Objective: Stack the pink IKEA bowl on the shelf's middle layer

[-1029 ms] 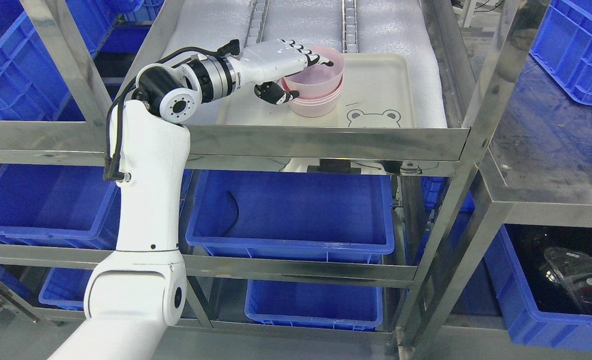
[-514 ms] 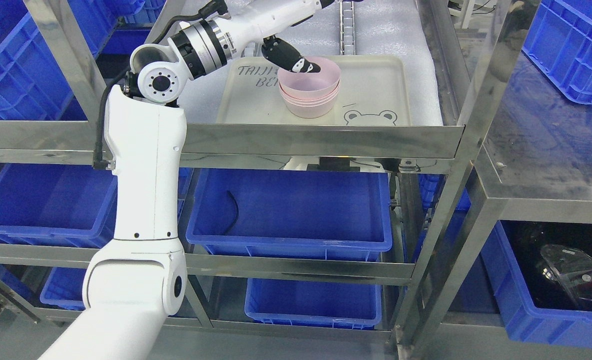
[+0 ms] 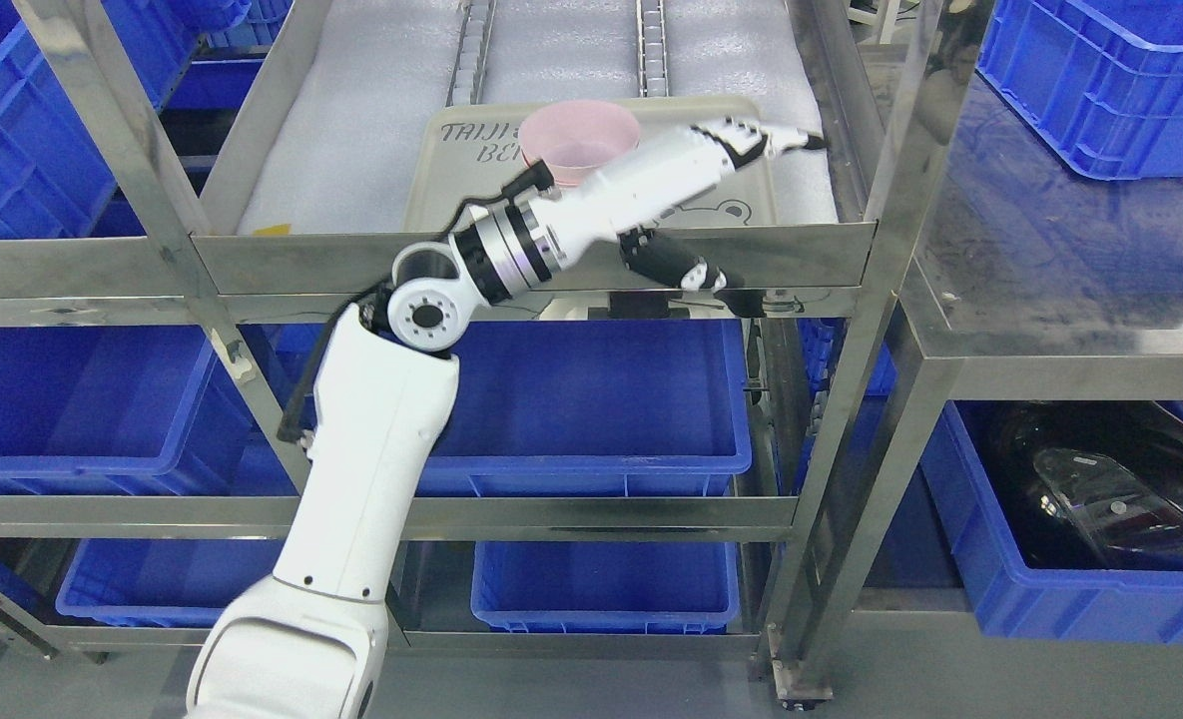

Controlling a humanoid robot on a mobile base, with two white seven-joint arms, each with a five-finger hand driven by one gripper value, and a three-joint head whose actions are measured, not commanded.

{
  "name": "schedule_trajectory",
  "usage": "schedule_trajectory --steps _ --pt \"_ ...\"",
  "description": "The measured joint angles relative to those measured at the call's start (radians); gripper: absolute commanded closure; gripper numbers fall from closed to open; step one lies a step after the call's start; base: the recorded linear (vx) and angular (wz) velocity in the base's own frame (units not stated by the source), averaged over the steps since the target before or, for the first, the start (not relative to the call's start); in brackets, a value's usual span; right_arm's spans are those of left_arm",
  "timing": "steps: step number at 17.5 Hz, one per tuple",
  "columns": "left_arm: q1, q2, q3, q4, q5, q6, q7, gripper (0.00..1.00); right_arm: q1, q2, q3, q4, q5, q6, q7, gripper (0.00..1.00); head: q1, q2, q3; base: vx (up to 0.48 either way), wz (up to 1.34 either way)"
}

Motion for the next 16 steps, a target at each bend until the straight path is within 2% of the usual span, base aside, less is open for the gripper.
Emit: schedule_trajectory --steps 5,9,10,12,16 --pt "0.289 0.000 -0.029 -0.011 0.029 -0.052 0.039 0.00 0.000 0.000 0.000 0.000 0.000 0.000 0.000 0.00 0.0000 0.000 0.000 -0.036 -0.06" --pt "0.466 -0.001 -0.005 -0.014 0.084 -0.049 0.199 0.00 0.000 0.000 0.000 0.000 0.000 0.000 0.000 0.00 0.0000 0.000 0.000 0.009 0.00" --pt "0.495 -0.001 0.004 -0.014 0.101 -0.014 0.254 0.00 0.000 0.000 0.000 0.000 0.000 0.000 0.000 0.00 0.0000 0.000 0.000 0.021 0.03" --pt "0.550 -0.001 0.027 -0.016 0.157 0.120 0.388 0.00 0.000 0.000 0.000 0.000 0.000 0.000 0.000 0.00 0.0000 0.000 0.000 0.017 0.03" --pt "0.600 -0.001 0.071 -0.048 0.254 0.355 0.470 0.00 0.000 0.000 0.000 0.000 0.000 0.000 0.000 0.00 0.0000 0.000 0.000 0.000 0.00"
